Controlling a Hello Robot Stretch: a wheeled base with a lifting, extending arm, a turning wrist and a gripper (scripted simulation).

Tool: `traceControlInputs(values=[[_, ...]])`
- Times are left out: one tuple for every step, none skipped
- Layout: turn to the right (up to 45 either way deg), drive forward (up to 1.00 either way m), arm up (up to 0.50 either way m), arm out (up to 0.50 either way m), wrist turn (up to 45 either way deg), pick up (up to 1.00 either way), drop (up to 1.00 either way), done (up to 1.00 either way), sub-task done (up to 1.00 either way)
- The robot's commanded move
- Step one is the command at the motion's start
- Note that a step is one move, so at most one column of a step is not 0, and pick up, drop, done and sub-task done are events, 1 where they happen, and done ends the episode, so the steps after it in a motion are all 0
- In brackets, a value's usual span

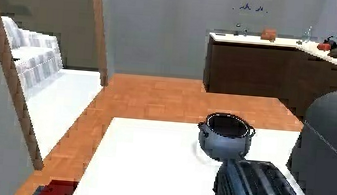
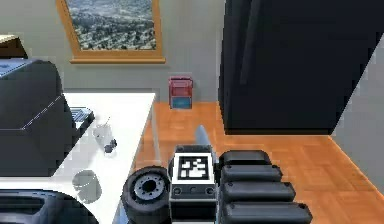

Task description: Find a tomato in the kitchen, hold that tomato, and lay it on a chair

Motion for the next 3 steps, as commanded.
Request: traceControlInputs(values=[[45.0, 0.0, 0.0, 0.0, 0.0, 0.0, 0.0, 0.0, 0.0], [15.0, 0.0, 0.0, 0.0, 0.0, 0.0, 0.0, 0.0, 0.0], [-45.0, 0.0, 0.0, 0.0, 0.0, 0.0, 0.0, 0.0, 0.0]])
